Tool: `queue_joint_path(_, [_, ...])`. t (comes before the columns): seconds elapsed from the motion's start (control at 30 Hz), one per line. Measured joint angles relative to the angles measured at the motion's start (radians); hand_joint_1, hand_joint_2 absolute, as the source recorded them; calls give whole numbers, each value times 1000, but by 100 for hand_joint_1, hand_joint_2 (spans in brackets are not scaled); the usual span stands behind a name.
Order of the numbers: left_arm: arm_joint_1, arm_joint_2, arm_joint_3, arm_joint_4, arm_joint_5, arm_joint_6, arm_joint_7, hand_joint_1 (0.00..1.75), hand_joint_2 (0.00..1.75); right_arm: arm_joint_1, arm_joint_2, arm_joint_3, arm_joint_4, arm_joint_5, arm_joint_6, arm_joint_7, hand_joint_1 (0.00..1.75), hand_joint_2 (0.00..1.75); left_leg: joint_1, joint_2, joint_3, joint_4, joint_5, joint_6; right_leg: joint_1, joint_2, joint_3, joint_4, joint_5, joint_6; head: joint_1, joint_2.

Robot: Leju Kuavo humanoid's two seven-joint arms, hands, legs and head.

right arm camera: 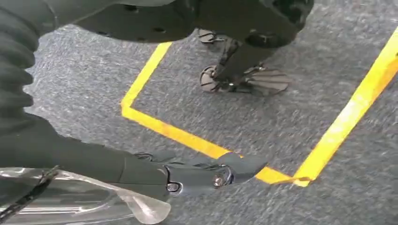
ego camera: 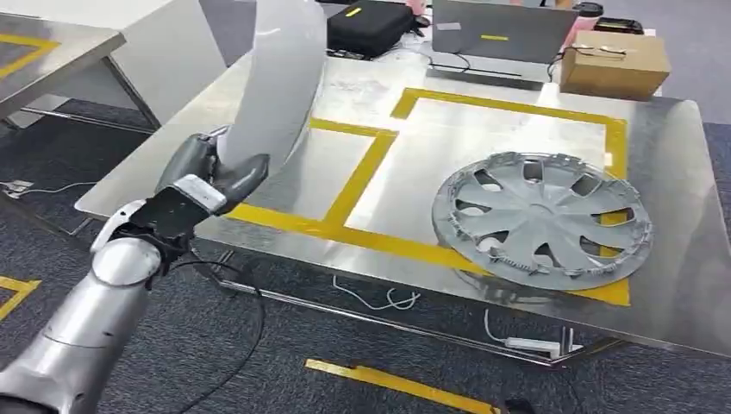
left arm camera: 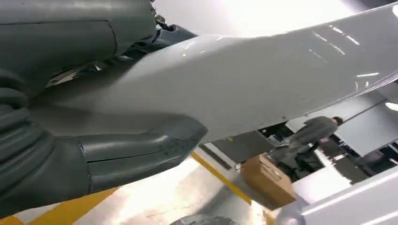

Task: Take the parts from the cabinet and place them on the table.

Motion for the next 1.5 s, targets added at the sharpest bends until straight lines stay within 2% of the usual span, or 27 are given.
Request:
queue_joint_path(0.03, [-8, -1, -10, 21, -12, -1, 8, 175, 175, 0, 0, 0, 0, 2, 1, 0, 0, 175, 1, 0, -18, 18, 11, 0, 0, 1, 5, 0, -4, 1, 0, 0])
queue_joint_path(0.07, [-17, -4, -17, 39, -18, -1, 11, 175, 175, 1, 0, 0, 0, 4, 2, 0, 0, 175, 1, 0, -12, -11, 48, 2, 0, 3, 10, 0, -7, 2, 0, 0])
queue_joint_path(0.17, [-46, -8, -29, 70, -22, 0, 15, 175, 175, 2, 0, 0, 0, 5, 5, 0, 0, 175, -1, 1, 77, -251, 196, 18, 0, 8, 28, 0, -21, 10, 0, 0])
queue_joint_path(0.23, [-71, -14, -37, 96, -36, -1, 23, 175, 175, 1, 0, 0, 0, 6, 5, 0, 0, 175, -8, 0, 92, -285, 173, 26, 3, 8, 19, 3, -24, 21, 1, 0])
queue_joint_path(0.3, [-85, -18, -53, 128, -61, 0, 44, 175, 175, 0, 0, 0, 0, 6, 5, 0, 0, 175, -11, -2, 86, -283, 169, 31, 2, 4, 19, -4, -22, 32, 2, 0])
queue_joint_path(0.37, [-106, -27, -62, 162, -96, 10, 69, 175, 175, -2, -1, 1, 0, 10, 6, 2, 0, 175, -1, -1, 100, -300, 174, 41, 2, 4, 13, 2, -36, 43, 4, 0])
queue_joint_path(0.4, [-121, -35, -70, 183, -113, 24, 76, 175, 175, -4, -1, 1, 0, 11, 6, 3, 0, 175, 0, -1, 102, -301, 174, 47, 4, 3, -5, 41, -58, 45, 5, 0])
queue_joint_path(0.5, [-165, -56, -95, 270, -189, 78, 133, 175, 175, -8, -1, 2, 0, 15, 8, 6, 0, 175, -2, -1, 103, -300, 170, 55, 3, 3, -136, 278, -140, 51, 6, 0])
queue_joint_path(0.53, [-174, -62, -104, 301, -222, 97, 155, 175, 175, -8, -1, 2, 1, 16, 9, 9, 0, 175, -3, -1, 105, -300, 168, 57, 2, 2, -165, 314, -138, 52, 6, 0])
queue_joint_path(0.57, [-186, -66, -114, 338, -258, 112, 167, 175, 175, -8, -1, 3, 1, 18, 9, 15, 0, 175, -3, -2, 107, -300, 167, 56, 2, 2, -168, 300, -111, 53, 6, 0])
queue_joint_path(0.6, [-201, -71, -122, 367, -274, 120, 172, 175, 175, -8, -1, 3, 1, 19, 9, 19, 0, 175, -3, -3, 110, -299, 163, 54, 2, 2, -148, 236, -60, 52, 7, 0])
queue_joint_path(0.67, [-237, -82, -136, 428, -320, 125, 196, 175, 175, -9, -1, 8, 1, 24, 10, 21, 0, 175, -3, -5, 119, -296, 155, 49, 2, 1, -66, 51, 41, 46, 7, 0])
queue_joint_path(0.73, [-286, -89, -151, 503, -366, 122, 238, 175, 175, -17, -1, 14, 1, 29, 14, 23, 0, 175, -10, -6, 114, -289, 151, 41, 5, 2, -33, 1, 23, 38, 6, 0])
queue_joint_path(0.83, [-344, -109, -161, 625, -423, 122, 303, 175, 175, -18, -1, 22, 1, 31, 20, 24, 0, 175, -10, -4, 117, -295, 152, 29, 6, 6, -34, 6, 24, 26, 6, 0])
queue_joint_path(0.87, [-362, -113, -164, 659, -440, 122, 322, 175, 175, -17, 1, 26, 1, 31, 21, 26, 0, 175, -8, -4, 114, -292, 143, 22, -2, 4, -28, -1, 27, 21, 6, 0])
queue_joint_path(0.9, [-382, -116, -167, 691, -453, 123, 332, 175, 175, -18, 1, 27, 1, 32, 21, 26, 0, 175, -8, -3, 106, -263, 123, 15, -2, 4, -26, -1, 25, 16, 2, 0])
queue_joint_path(1.0, [-414, -123, -172, 765, -464, 123, 341, 175, 175, -19, 2, 31, 1, 32, 21, 26, 0, 175, -4, -3, -4, -26, 21, 4, -2, 3, -20, -1, 19, 5, 0, 0])
queue_joint_path(1.03, [-415, -125, -175, 784, -465, 123, 342, 175, 175, -18, 2, 33, 1, 32, 21, 27, 0, 175, -3, -3, -29, 21, 12, 3, -2, 3, -18, 0, 19, 5, 0, 0])
queue_joint_path(1.07, [-415, -126, -177, 796, -465, 123, 342, 175, 175, -18, 2, 34, 1, 32, 21, 28, 0, 175, -3, -3, -31, 20, 28, 3, -2, 4, -16, 0, 17, 5, 0, 0])
queue_joint_path(1.1, [-418, -127, -179, 807, -466, 123, 343, 175, 175, -17, 2, 34, 1, 32, 21, 32, 0, 175, -3, -3, -12, -28, 68, 7, -2, 6, -14, 0, 16, 5, -1, 0])
queue_joint_path(1.17, [-431, -130, -183, 822, -466, 123, 343, 175, 175, -16, 4, 34, 1, 32, 22, 35, 0, 175, -4, -2, 62, -202, 165, 19, -1, 6, -9, 1, 13, 9, -1, 0])
queue_joint_path(1.2, [-439, -130, -184, 828, -466, 124, 343, 175, 175, -16, 5, 35, 1, 32, 22, 35, 0, 175, -7, -2, 88, -266, 181, 25, 0, 5, -9, 0, 12, 12, 0, 0])
queue_joint_path(1.23, [-446, -133, -185, 835, -466, 124, 343, 175, 175, -17, 6, 35, 2, 32, 22, 34, 0, 175, -10, -2, 101, -288, 173, 26, 6, 6, -13, 5, 9, 18, 0, 0])
queue_joint_path(1.3, [-448, -139, -188, 844, -466, 124, 343, 175, 175, -18, 6, 35, 2, 32, 22, 34, 0, 175, -13, -4, 98, -290, 165, 30, 3, 3, -15, 1, 11, 28, 1, 0])
queue_joint_path(1.4, [-450, -142, -188, 854, -466, 124, 344, 175, 175, -15, 6, 35, 2, 32, 21, 35, 0, 175, -3, -2, 110, -307, 175, 48, 3, 1, -28, 16, -8, 43, 2, 0])
queue_joint_path(1.43, [-453, -145, -188, 856, -466, 124, 344, 175, 175, -16, 6, 35, 2, 32, 21, 35, 0, 175, -3, -2, 109, -307, 175, 53, 3, 1, -50, 69, -40, 46, 5, 0])
queue_joint_path(1.5, [-453, -148, -189, 862, -468, 124, 345, 175, 175, -16, 6, 35, 2, 32, 21, 35, 0, 175, -3, -3, 109, -306, 175, 54, 2, 1, -133, 240, -109, 50, 3, 0])
